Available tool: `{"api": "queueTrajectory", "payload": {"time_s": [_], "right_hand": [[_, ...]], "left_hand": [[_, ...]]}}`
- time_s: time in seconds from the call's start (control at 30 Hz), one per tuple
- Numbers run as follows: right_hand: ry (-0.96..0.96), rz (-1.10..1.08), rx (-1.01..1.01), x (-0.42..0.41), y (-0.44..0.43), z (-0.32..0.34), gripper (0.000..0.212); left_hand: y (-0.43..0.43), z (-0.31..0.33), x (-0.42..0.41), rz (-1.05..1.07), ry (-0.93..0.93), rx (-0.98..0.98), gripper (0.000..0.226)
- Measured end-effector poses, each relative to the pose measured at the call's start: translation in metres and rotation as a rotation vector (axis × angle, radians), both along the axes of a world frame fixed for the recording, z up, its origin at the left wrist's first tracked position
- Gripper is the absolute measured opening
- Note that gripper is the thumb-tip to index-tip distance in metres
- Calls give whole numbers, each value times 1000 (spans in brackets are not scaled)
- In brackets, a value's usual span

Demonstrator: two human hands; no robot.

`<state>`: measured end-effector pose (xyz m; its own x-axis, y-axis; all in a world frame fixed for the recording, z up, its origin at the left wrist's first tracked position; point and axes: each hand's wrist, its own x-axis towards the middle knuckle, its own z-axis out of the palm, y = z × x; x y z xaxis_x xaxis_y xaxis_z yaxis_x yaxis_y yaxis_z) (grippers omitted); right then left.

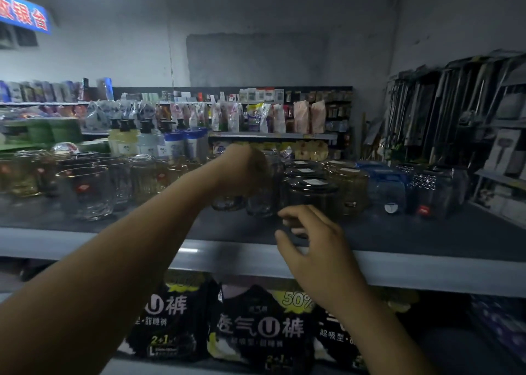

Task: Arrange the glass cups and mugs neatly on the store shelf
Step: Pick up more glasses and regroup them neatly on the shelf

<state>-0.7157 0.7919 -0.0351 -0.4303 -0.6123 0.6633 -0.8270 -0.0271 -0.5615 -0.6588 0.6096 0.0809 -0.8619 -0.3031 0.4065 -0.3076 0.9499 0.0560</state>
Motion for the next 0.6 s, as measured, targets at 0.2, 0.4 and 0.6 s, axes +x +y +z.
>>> {"api": "queueTrajectory", "payload": {"time_s": [0.2,0.4,0.6], "right_hand": [[-118,13,26,1,-4,8,20],[-234,17,25,8,-19,13,29],[-673,303,-191,26,-39,28,75]], "left_hand": [[-4,-6,33,-108,197,82,21],[7,-31,72,-257,631,417,9],[42,-77,84,-469,1035,1195,15]]}}
